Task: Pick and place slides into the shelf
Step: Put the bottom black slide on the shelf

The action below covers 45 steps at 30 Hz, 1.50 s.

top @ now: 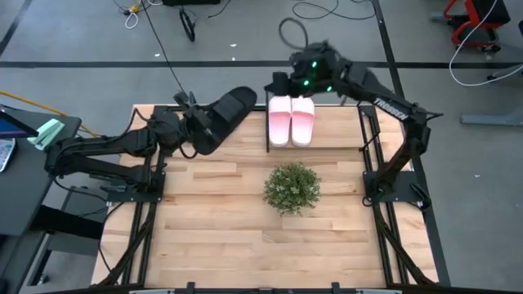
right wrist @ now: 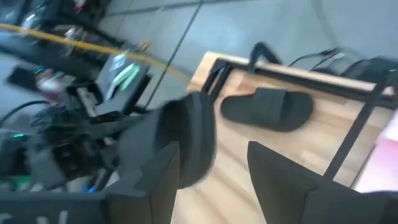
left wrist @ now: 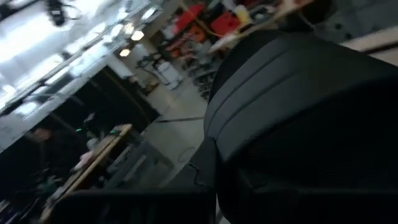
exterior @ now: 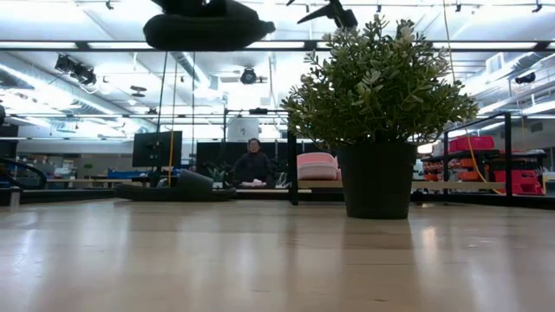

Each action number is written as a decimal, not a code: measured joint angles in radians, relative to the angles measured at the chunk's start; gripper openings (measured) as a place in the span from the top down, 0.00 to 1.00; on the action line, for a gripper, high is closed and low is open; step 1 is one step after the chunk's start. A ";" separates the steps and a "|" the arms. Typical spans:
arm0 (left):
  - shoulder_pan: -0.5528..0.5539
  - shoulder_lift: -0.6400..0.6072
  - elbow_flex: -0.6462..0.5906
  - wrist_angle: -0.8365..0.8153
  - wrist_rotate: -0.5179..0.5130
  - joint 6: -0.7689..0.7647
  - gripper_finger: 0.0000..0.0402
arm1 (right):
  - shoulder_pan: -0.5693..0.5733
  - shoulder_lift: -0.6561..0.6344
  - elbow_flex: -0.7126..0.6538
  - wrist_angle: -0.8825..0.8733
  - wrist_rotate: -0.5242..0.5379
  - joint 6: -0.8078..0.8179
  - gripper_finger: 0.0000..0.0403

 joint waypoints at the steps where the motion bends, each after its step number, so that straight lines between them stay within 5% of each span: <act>1: -0.005 0.002 -0.001 -0.011 0.004 0.001 0.97 | -0.028 -0.002 0.000 -0.001 -0.060 -0.012 0.52; 9: -0.028 0.072 -0.001 0.076 0.023 0.068 0.97 | -0.218 0.002 0.000 -0.094 -0.393 -0.111 0.52; 22: -0.013 0.309 0.116 0.195 0.025 0.151 0.97 | -0.344 0.063 0.000 -0.200 -0.614 -0.253 0.52; 31: 0.048 0.525 0.420 0.061 -0.029 0.083 0.97 | -0.401 0.093 0.000 -0.133 -0.573 -0.316 0.52; 45: 0.115 0.641 0.585 0.056 -0.048 0.036 0.97 | -0.455 0.093 0.000 -0.120 -0.543 -0.331 0.52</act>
